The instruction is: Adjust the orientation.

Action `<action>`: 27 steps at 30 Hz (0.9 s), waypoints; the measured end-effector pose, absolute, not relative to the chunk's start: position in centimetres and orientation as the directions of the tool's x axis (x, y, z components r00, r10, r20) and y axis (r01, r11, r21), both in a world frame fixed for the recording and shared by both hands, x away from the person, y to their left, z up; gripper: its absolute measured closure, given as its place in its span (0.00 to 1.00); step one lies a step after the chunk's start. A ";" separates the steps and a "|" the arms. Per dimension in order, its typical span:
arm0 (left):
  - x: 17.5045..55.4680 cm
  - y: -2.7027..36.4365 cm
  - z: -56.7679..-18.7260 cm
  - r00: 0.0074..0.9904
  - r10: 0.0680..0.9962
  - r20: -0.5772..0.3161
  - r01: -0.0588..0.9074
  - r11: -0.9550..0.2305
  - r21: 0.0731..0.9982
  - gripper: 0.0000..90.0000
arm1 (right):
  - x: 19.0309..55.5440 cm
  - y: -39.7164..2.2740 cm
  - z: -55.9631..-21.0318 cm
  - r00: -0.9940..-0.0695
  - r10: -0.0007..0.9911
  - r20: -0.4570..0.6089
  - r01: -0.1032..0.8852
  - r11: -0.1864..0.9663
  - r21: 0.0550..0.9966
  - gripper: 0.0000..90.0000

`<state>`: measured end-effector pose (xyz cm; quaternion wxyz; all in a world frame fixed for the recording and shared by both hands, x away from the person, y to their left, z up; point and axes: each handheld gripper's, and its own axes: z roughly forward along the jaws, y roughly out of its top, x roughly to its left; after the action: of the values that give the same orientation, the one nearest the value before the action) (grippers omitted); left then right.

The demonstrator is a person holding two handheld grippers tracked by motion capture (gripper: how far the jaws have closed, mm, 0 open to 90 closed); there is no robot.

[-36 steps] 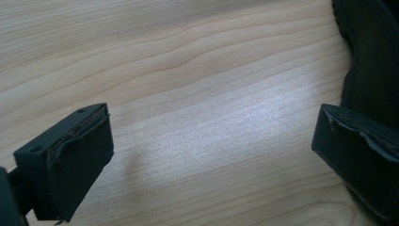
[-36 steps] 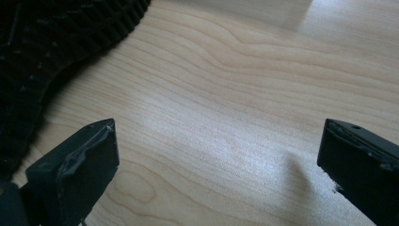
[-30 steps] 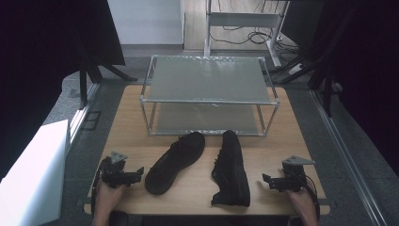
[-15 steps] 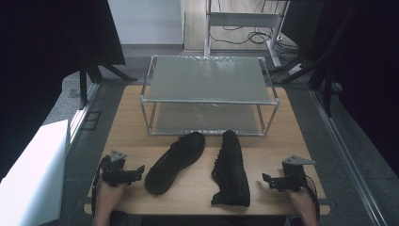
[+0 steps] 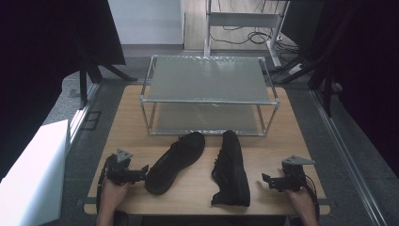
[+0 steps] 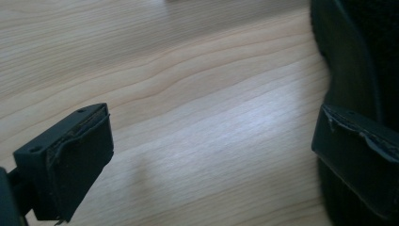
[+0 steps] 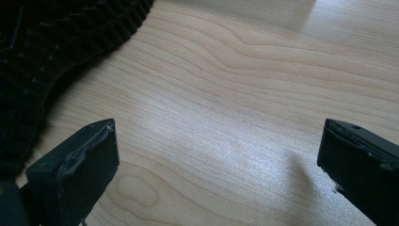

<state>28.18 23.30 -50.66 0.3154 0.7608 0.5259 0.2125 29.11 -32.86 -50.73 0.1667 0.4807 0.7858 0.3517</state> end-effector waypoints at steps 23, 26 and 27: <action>26.7 18.6 -50.2 0.511 0.859 0.021 0.615 -0.383 0.689 0.00 | 29.1 -32.8 -50.8 -0.485 0.871 0.080 0.642 0.292 0.709 0.00; 26.5 17.9 -50.2 0.528 0.849 0.034 0.601 -0.401 0.692 0.00 | 29.1 -32.8 -50.8 -0.486 0.870 0.081 0.641 0.292 0.710 0.00; 26.4 17.6 -50.2 0.535 0.844 0.031 0.597 -0.404 0.693 0.00 | 29.1 -32.8 -50.8 -0.486 0.870 0.081 0.641 0.292 0.710 0.00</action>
<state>26.44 17.63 -50.17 0.3203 0.8155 0.4418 0.1927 29.13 -32.77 -50.79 0.1629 0.4802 0.7870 0.3515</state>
